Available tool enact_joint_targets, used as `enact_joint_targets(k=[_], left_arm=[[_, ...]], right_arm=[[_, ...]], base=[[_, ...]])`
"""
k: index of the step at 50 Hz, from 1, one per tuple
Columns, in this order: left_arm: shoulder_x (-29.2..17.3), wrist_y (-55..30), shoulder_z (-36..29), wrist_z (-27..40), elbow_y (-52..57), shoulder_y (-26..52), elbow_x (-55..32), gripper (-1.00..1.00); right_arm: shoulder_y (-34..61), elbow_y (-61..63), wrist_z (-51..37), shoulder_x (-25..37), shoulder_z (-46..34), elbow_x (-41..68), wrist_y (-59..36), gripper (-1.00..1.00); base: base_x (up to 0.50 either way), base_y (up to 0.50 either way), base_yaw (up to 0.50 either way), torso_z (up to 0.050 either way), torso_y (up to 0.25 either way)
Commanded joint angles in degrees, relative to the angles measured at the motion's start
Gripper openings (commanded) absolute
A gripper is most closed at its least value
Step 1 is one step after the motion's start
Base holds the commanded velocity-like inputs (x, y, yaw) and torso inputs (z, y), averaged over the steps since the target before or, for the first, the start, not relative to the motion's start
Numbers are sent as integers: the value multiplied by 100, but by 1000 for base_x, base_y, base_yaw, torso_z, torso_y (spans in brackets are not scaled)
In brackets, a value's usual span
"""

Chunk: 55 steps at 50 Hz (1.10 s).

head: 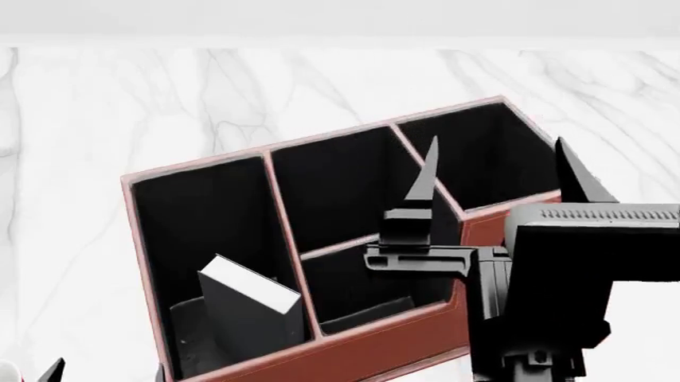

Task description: Pick up the book and place it in the left compartment of the caddy.

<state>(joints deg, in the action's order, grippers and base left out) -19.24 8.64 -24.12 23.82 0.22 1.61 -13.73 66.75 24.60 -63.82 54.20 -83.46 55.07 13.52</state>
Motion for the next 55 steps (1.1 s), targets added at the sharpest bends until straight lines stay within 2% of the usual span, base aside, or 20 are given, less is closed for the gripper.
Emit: enact_joint_targets(k=[1, 2, 3, 5, 8, 11, 17, 28, 41, 55], left_arm=[[-142, -463, 147, 286, 710, -64, -122, 100], [-216, -899, 207, 475, 1148, -18, -157, 100], [-221, -917, 207, 482, 1170, -19, -160, 100], [-355, -1532, 286, 684, 1850, 90, -274, 100], [-519, -2457, 467, 927, 2874, 527, -585, 100], [-575, -3171, 574, 1092, 3406, 1107, -810, 100], [-507, -3923, 727, 1310, 3703, 1907, -1060, 100], [-429, -4675, 795, 1411, 3989, 3179, -1301, 100], [-271, -5184, 747, 1442, 3925, 4405, -1361, 100], [-195, -5578, 756, 1490, 3962, 5078, -1500, 100]], right_arm=[[-403, 174, -248, 164, -66, -375, 311, 100], [-363, 220, -251, 188, -59, -352, 264, 100], [-364, 221, -251, 188, -57, -352, 262, 100], [-252, 322, -277, 227, -49, -303, 102, 100], [-42, 447, -289, 281, -2, -164, -128, 100], [182, 483, -236, 265, 49, 28, -353, 100], [619, 546, -132, 229, 177, 273, -706, 100], [1483, 450, 146, 41, 415, 825, -1399, 100], [2228, 446, 281, -28, 628, 1200, -1976, 100], [2728, 422, 369, -66, 757, 1455, -2406, 100]], base=[[0, 0, 0, 0, 0], [0, 0, 0, 0, 0], [0, 0, 0, 0, 0], [0, 0, 0, 0, 0], [0, 0, 0, 0, 0], [0, 0, 0, 0, 0], [0, 0, 0, 3, 0], [0, 0, 0, 0, 0], [0, 0, 0, 0, 0], [0, 0, 0, 0, 0]])
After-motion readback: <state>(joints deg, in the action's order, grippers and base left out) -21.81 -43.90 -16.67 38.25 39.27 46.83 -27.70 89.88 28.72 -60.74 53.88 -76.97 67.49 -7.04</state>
